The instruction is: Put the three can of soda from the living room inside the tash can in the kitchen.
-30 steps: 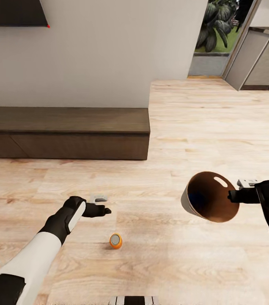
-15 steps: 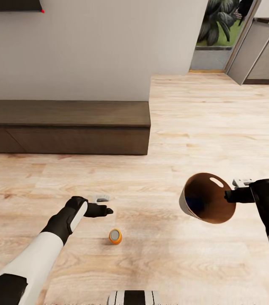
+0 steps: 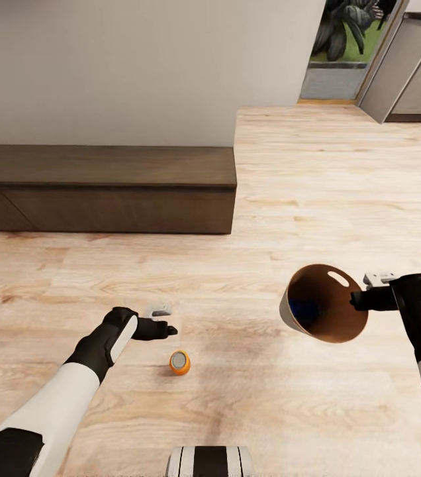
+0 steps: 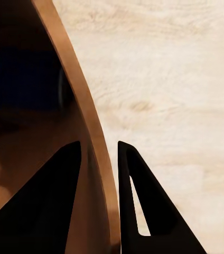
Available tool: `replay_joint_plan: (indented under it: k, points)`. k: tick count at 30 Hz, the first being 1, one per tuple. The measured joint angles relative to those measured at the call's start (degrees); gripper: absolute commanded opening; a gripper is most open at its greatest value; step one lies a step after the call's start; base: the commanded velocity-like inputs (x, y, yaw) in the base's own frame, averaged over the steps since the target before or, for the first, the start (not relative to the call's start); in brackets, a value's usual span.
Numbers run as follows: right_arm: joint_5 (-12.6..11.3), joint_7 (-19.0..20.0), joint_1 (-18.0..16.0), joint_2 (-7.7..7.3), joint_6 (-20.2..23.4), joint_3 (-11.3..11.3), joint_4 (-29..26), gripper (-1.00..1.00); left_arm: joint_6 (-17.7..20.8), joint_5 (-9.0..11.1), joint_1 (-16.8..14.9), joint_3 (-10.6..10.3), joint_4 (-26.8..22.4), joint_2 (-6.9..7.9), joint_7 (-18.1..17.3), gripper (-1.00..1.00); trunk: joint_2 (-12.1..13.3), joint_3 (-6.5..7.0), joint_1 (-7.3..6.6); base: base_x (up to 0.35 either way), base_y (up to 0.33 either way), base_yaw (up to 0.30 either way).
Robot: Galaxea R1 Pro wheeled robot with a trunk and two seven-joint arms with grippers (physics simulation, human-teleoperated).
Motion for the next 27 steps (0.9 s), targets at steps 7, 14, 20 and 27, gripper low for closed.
replay_joint_plan:
  k: [7,14,20,27]
  points:
    - [-0.08,0.01,-0.12,0.11,0.04,0.76,-0.11,-1.00,0.36,0.12,-0.07,-0.03,2.70,-2.10,-0.06,1.00,-2.81,-1.88,1.54,0.000,0.000,0.000]
    - [0.16,0.01,-0.13,0.12,-0.02,1.91,-0.12,-1.00,1.81,0.09,-1.26,-0.14,3.24,-3.92,0.03,1.00,-5.61,-3.76,3.08,0.000,0.000,0.000]
    - [0.01,0.00,-0.13,0.18,0.01,3.61,-0.14,-1.00,2.13,0.16,-2.78,-0.21,4.49,-3.93,1.96,1.00,-8.02,-5.37,4.39,0.000,0.000,0.000]
    - [0.02,0.00,-0.06,0.25,0.01,4.05,-0.23,-1.00,2.19,0.35,-3.46,0.20,4.79,-3.92,6.24,1.00,-9.67,-7.37,5.36,0.000,0.000,0.000]
